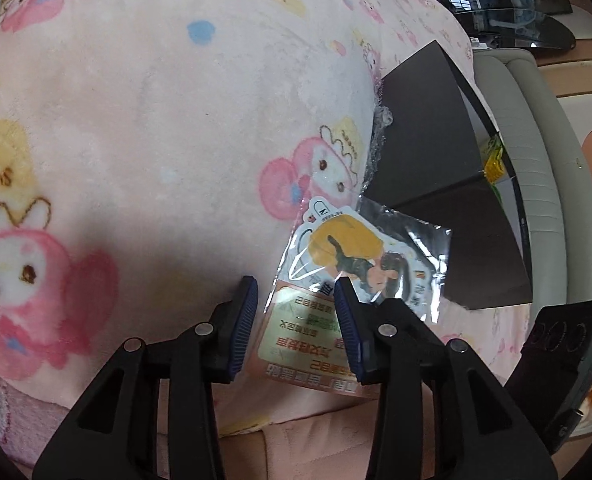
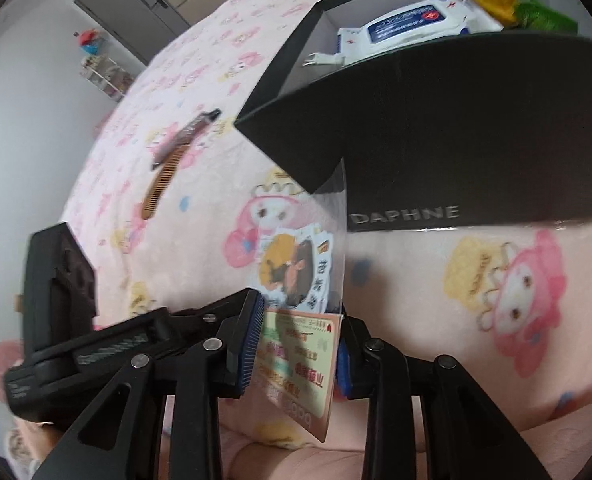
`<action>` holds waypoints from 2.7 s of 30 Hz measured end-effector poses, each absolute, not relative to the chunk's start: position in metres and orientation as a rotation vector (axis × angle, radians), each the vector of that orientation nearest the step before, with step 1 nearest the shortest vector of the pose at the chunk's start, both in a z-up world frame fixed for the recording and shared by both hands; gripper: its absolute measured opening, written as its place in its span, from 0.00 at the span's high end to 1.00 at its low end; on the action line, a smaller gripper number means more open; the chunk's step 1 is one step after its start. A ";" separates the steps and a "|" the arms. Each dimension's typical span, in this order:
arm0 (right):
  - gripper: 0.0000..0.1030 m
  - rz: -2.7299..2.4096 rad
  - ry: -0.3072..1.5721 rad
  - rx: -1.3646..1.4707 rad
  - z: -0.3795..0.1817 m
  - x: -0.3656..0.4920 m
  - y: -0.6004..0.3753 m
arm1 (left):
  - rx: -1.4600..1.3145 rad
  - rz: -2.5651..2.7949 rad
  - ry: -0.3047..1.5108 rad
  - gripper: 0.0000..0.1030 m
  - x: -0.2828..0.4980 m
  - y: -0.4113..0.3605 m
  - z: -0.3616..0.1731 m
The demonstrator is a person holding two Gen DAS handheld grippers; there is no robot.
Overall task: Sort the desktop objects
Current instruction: 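Carry the sticker card in the right tool toward the black box, then lower the sticker card into the black box with the right tool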
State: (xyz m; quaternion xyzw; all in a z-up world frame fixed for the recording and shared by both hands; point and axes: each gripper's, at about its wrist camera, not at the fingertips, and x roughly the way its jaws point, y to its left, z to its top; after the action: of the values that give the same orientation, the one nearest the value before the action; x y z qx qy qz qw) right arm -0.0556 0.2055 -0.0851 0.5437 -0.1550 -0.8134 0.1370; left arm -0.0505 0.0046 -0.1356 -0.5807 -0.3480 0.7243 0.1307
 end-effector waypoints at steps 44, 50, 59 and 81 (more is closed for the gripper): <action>0.59 -2.254 -0.538 1.848 -0.097 -0.048 0.245 | -1.708 2.260 -0.843 0.65 -0.057 0.019 -0.137; 0.57 -2.226 -0.531 1.778 -0.086 -0.044 0.244 | -1.697 2.274 -0.788 0.66 -0.055 0.023 -0.134; 0.59 -2.342 -0.436 1.570 -0.039 -0.022 0.257 | -1.567 2.309 -0.731 0.74 -0.039 0.021 -0.091; 0.60 -2.599 -0.583 1.174 0.061 -0.099 0.341 | -1.253 2.213 -0.513 0.75 -0.128 0.160 0.034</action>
State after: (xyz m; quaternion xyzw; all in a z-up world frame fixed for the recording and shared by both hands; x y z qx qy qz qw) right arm -0.0987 0.3413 0.0612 0.4008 -0.1989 -0.8869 0.1151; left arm -0.1283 0.1601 0.0342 -0.4651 -0.1904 0.8212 0.2702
